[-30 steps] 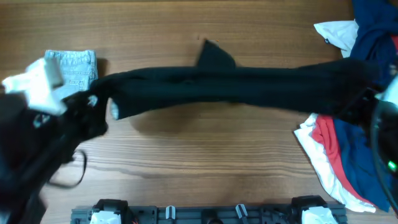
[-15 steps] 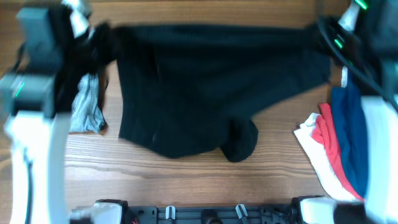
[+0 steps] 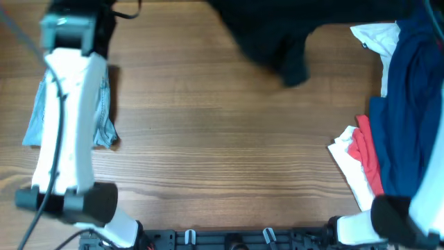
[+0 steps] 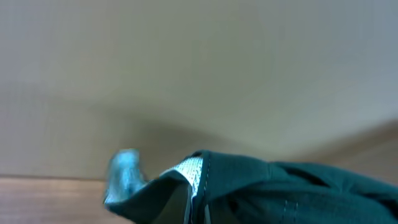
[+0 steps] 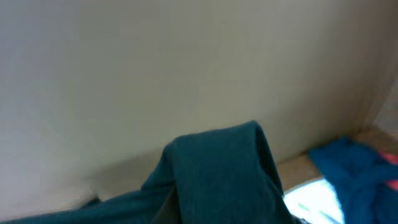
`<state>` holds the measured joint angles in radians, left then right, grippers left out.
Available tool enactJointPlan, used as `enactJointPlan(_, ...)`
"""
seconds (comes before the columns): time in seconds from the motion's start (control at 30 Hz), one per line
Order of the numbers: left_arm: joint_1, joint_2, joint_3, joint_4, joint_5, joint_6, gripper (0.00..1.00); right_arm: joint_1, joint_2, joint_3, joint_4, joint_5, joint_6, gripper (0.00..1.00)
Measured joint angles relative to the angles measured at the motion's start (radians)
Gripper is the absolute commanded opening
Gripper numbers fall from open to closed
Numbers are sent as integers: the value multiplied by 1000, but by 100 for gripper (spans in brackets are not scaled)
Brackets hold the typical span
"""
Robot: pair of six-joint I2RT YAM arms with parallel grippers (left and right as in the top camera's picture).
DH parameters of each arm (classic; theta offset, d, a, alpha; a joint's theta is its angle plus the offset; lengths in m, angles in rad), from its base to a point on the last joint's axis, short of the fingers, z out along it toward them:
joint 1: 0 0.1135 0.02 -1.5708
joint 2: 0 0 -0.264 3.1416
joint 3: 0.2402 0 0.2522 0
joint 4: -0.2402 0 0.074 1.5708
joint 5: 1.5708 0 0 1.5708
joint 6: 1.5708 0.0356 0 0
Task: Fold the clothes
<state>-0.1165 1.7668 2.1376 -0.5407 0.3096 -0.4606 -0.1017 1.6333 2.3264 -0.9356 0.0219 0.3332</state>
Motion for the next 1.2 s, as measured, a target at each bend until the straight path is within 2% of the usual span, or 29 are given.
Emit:
enactJointPlan(0.13, 1, -56, 43, -364, -3, 41, 4, 0, -12, -20, -291, 3, -34, 4)
enactJointPlan(0.17, 2, -43, 45, -533, -14, 53, 4, 0, 19, -55, -368, 2, -42, 4)
enactJointPlan(0.2, 3, -22, 39, -631, -23, 60, 4, 0, 55, -96, -409, -3, -49, 4)
enactJointPlan(0.27, 3, 48, 29, -817, -44, 74, 4, 0, 135, -196, -447, -24, -72, 4)
enactJointPlan(0.37, 4, 162, -21, -1004, -77, 89, 4, 0, 216, -405, -456, -74, -110, 4)
enactJointPlan(0.4, 6, 195, -60, -1047, -84, 92, 4, 0, 220, -422, -455, -76, -112, 4)
enactJointPlan(0.5, 6, 225, -177, -1064, -99, 98, 4, -3, 213, -584, -439, -112, -136, 4)
enactJointPlan(0.7, 6, 225, -449, -1095, -103, 105, 4, -10, 212, -764, -452, -133, -153, 4)
enactJointPlan(0.83, -2, 189, -665, -1022, -104, 103, 4, -11, 191, -876, -444, -135, -148, 4)
enactJointPlan(0.93, -8, 98, -827, -946, -103, 93, 4, -11, 139, -934, -428, -137, -133, 4)
enactJointPlan(1.07, -8, -153, -1041, -867, -87, 37, 4, -11, -16, -980, -426, -137, -71, 4)
enactJointPlan(1.2, -8, -345, -1056, -852, -93, -62, 4, -11, -185, -997, -432, -114, -3, 4)
